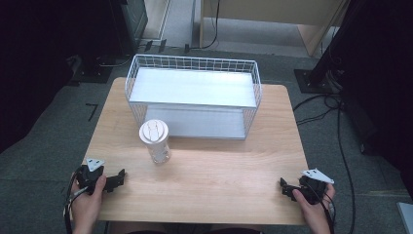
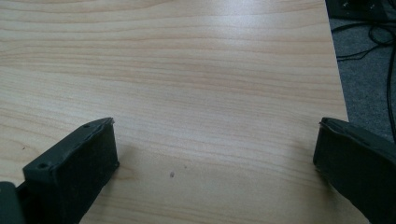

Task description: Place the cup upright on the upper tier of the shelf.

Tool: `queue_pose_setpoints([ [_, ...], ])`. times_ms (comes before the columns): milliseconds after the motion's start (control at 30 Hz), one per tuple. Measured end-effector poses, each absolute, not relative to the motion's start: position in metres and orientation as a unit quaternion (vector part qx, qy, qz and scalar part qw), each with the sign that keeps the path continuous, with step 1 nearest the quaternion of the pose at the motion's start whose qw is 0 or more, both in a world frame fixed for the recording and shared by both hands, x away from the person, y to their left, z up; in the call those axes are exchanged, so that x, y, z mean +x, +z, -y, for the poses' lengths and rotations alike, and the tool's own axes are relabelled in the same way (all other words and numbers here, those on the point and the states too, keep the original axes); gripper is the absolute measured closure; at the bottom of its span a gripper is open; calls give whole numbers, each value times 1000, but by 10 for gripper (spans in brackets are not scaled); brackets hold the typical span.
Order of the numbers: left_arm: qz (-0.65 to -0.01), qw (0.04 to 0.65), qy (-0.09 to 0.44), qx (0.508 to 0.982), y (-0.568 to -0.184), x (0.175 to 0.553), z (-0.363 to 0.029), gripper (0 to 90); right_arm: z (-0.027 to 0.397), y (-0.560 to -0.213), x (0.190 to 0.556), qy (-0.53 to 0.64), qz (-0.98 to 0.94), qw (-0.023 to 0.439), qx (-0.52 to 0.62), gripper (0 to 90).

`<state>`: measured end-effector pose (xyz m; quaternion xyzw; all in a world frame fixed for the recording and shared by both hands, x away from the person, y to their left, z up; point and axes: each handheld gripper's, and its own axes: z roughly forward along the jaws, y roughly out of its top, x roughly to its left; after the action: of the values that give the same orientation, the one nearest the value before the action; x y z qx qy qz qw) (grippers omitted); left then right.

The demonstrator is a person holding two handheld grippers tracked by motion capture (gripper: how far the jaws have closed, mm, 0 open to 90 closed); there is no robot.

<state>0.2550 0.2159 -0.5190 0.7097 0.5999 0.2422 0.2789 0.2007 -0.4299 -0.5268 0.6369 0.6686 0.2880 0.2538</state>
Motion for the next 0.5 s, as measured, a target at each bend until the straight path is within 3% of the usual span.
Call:
queue_pose_setpoints([
  [300, -565, 292, 237, 734, -518, 250, -212, 0, 430, -527, 198, 287, -663, 255, 642, 0],
  [500, -556, 321, 244, 727, -512, 250, -209, 0, 430, -527, 198, 287, -664, 256, 641, 0],
])
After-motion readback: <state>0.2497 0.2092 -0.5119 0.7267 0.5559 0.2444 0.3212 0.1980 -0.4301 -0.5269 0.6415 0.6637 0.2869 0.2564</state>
